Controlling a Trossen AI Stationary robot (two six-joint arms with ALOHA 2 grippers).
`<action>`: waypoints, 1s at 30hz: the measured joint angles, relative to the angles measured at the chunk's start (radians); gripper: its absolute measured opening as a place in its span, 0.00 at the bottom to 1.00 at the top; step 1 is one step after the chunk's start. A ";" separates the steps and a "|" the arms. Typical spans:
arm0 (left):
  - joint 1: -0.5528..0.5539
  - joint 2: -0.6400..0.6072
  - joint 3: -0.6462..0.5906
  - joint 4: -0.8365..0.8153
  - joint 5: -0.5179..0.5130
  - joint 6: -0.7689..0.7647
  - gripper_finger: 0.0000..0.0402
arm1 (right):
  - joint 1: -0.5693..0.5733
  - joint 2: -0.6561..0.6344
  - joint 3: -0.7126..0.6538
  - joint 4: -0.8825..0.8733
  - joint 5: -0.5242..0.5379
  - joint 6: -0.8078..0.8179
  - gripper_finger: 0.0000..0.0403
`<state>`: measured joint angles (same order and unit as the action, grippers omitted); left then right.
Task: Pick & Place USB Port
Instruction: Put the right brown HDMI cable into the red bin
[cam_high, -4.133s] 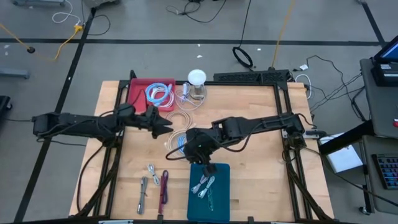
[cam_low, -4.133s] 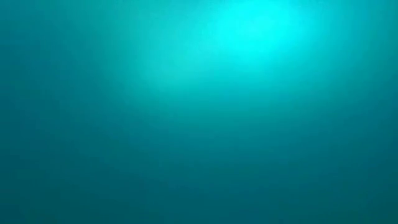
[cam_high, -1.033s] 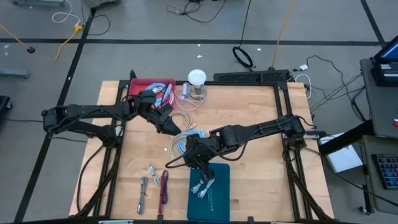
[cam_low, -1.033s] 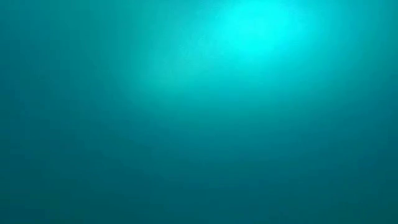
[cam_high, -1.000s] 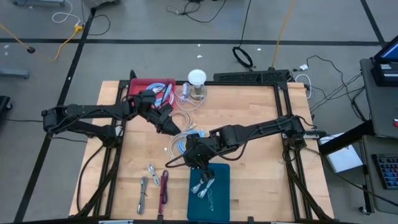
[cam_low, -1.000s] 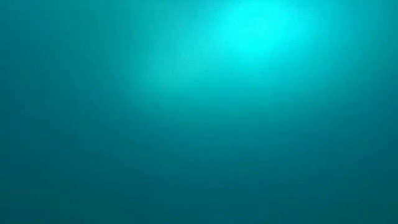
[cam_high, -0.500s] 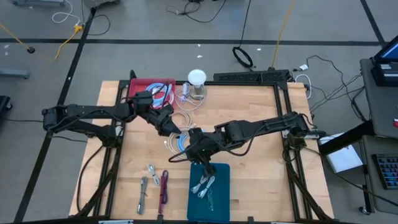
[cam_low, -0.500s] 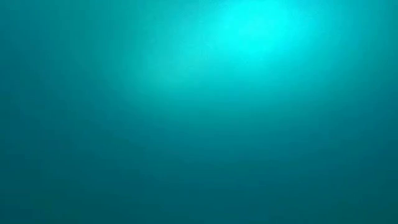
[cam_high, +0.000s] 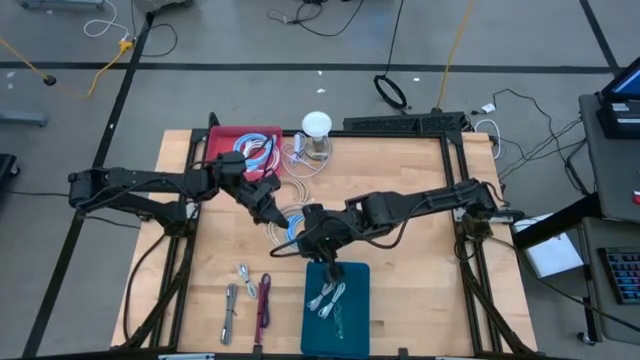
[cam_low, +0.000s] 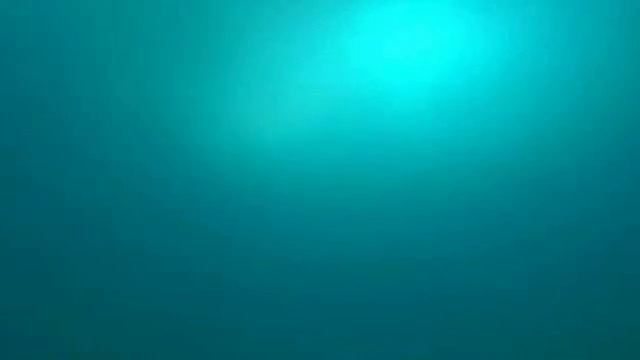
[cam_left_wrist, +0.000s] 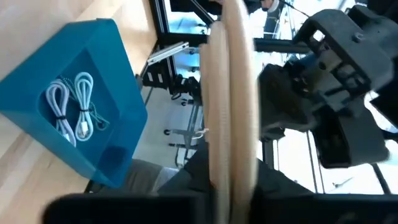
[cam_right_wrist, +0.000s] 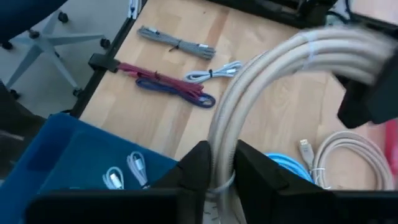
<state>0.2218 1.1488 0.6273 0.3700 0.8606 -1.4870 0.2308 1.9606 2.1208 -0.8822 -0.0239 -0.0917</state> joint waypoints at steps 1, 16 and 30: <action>0.000 0.000 0.000 -0.002 -0.006 0.004 0.07 | -0.002 0.000 0.000 0.008 0.003 0.001 0.22; 0.224 -0.013 0.000 -0.357 -0.069 0.248 0.07 | 0.014 -0.076 0.000 0.197 0.001 0.062 0.42; 0.882 -0.134 0.001 -0.674 -0.256 0.478 0.07 | 0.073 -0.134 -0.001 0.174 0.122 0.111 0.39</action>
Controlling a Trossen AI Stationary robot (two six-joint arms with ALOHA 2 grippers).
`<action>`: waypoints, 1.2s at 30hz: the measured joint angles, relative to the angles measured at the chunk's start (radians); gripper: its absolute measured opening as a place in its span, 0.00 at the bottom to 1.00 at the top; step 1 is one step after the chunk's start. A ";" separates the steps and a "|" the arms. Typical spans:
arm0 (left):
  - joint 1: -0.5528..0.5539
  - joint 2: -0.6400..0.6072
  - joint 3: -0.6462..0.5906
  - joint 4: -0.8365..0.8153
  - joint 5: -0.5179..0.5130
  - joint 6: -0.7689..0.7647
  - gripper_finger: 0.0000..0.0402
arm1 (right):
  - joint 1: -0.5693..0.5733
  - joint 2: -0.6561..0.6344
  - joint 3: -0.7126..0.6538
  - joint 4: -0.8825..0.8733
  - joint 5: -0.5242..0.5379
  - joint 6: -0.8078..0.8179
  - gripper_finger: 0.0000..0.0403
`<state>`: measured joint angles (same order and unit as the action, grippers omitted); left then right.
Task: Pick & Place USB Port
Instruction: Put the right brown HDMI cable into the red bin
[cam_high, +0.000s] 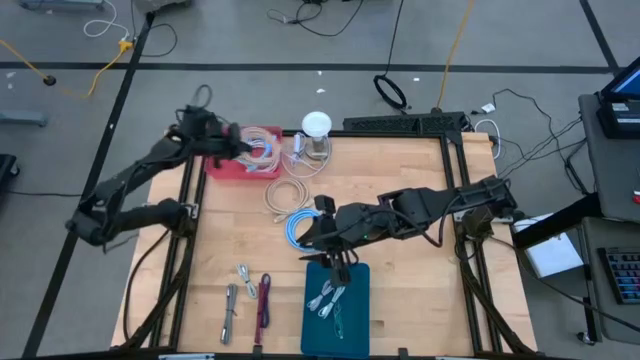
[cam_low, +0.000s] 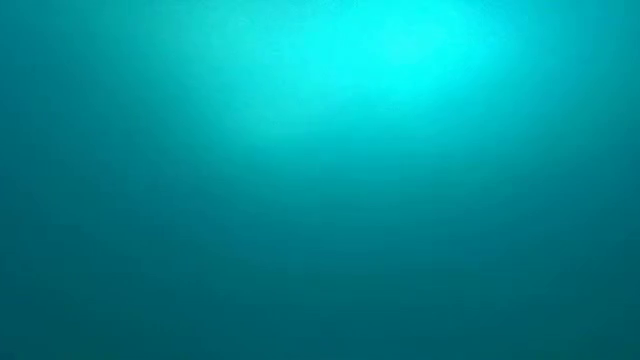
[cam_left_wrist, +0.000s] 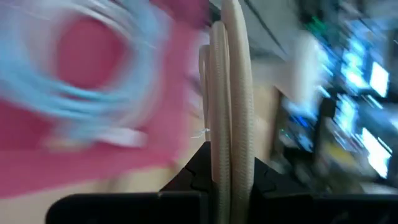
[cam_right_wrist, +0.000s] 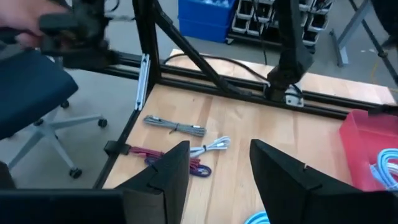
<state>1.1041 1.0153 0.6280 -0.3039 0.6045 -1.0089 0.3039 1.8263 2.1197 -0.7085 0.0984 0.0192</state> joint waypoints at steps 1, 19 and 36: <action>0.041 -0.018 0.000 -0.058 -0.022 0.032 0.07 | 0.004 0.000 0.000 -0.001 0.011 0.000 0.39; 0.196 0.034 0.000 -0.176 -0.126 0.244 0.09 | -0.029 0.000 0.000 0.015 0.086 -0.005 0.38; 0.188 0.085 0.052 -0.358 -0.291 0.398 0.39 | -0.029 0.000 0.000 0.016 0.085 -0.004 0.38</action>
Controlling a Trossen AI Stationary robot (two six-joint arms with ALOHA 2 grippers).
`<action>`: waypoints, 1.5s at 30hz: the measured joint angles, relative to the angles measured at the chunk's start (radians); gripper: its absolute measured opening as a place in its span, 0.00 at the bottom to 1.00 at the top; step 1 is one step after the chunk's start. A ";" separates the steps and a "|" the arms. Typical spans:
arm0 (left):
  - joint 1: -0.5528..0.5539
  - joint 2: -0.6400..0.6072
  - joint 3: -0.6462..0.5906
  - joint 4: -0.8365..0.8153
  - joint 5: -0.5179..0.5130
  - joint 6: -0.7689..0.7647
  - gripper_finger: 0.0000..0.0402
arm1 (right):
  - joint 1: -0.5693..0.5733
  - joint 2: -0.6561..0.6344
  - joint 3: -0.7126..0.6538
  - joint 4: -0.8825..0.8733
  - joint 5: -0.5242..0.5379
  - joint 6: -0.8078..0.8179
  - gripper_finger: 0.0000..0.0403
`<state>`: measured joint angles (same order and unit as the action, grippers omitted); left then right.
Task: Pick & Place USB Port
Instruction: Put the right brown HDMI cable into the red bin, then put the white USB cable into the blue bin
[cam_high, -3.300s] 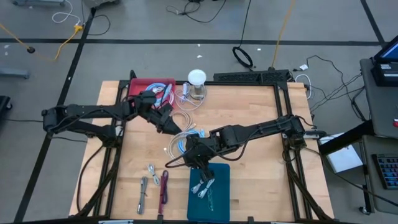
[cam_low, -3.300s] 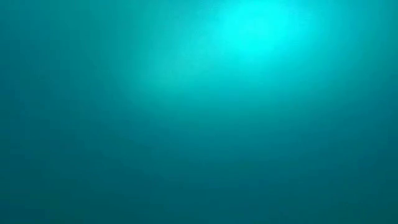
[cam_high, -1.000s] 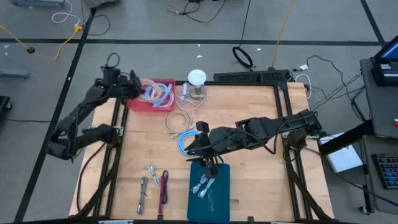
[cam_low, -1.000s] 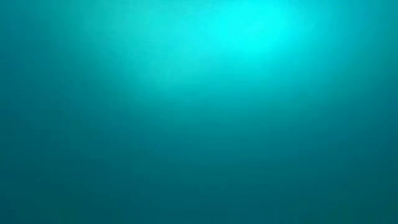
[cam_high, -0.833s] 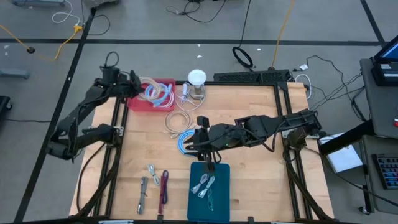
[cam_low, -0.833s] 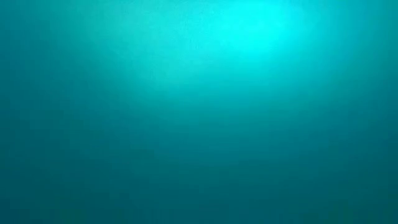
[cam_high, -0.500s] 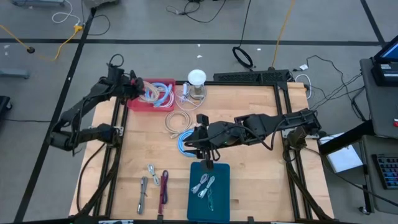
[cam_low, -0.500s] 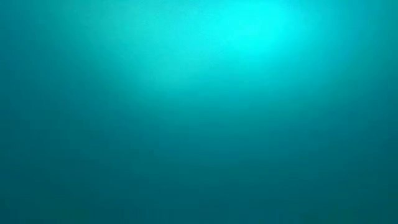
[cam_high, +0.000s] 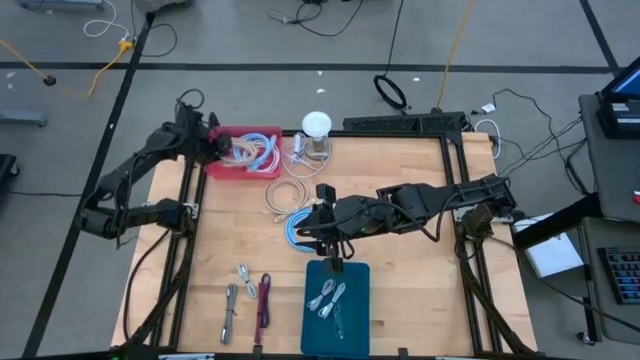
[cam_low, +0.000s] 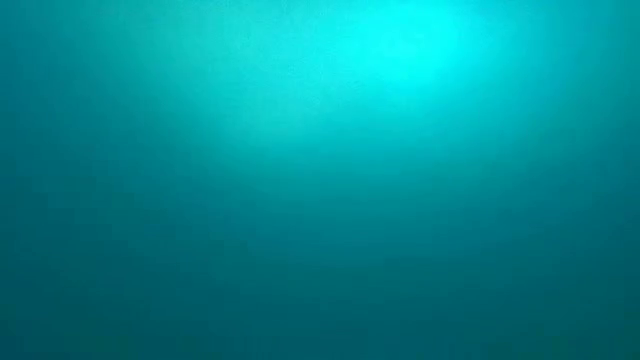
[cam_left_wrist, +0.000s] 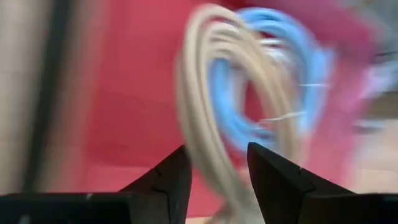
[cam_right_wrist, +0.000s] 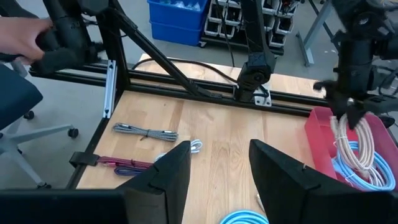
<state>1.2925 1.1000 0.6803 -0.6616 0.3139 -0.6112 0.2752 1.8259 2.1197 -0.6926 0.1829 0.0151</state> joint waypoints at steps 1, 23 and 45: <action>-0.002 0.000 0.028 -0.067 -0.072 0.052 0.39 | 0.000 0.000 0.000 0.000 0.000 0.000 0.38; -0.363 -0.196 0.278 -0.480 0.154 0.189 0.40 | -0.028 0.005 0.000 -0.157 0.001 0.041 0.38; -1.160 0.012 -0.009 0.255 -0.154 -0.629 0.40 | -0.073 0.005 0.000 -0.184 0.000 0.052 0.38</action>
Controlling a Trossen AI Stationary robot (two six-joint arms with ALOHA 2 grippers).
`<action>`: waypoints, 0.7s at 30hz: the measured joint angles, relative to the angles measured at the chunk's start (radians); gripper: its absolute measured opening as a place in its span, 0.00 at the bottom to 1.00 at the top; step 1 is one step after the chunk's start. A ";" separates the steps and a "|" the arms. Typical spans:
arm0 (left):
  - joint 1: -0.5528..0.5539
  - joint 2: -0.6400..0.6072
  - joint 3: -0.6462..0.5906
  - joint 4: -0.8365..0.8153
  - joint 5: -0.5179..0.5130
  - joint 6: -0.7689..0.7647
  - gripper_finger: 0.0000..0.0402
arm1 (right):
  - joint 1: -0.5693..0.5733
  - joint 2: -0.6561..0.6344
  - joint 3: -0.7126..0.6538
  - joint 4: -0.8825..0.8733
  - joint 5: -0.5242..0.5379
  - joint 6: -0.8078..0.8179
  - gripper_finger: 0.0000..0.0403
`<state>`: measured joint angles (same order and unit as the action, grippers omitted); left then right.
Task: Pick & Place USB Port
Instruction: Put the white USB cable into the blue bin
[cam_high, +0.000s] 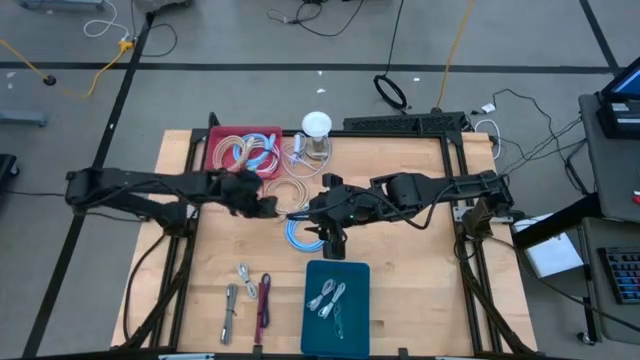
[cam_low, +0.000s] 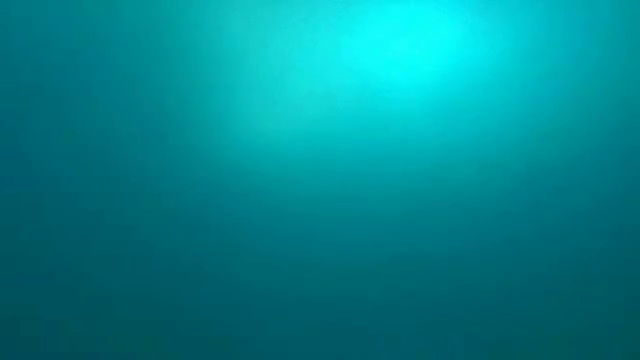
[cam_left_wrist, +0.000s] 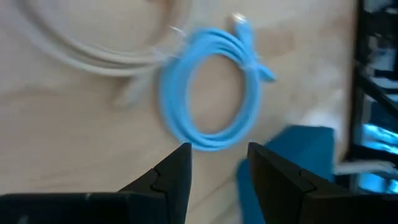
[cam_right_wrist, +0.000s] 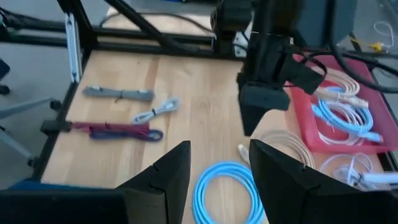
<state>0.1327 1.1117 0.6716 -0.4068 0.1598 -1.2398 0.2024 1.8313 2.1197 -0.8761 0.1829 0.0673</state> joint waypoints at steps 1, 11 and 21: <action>-0.018 0.020 0.000 0.043 0.006 -0.013 0.40 | 0.000 0.000 0.000 -0.018 0.001 0.000 0.38; -0.278 0.130 0.028 0.466 -0.051 -0.168 0.40 | -0.011 -0.040 -0.176 -0.206 0.025 -0.003 0.38; -0.589 0.132 0.183 0.083 -0.214 -0.466 0.40 | -0.009 -0.298 -0.745 0.189 -0.105 0.158 0.38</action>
<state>-0.4566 1.2438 0.8542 -0.3243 -0.0545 -1.7053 0.1930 1.5328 1.3749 -0.6875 0.0782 0.2249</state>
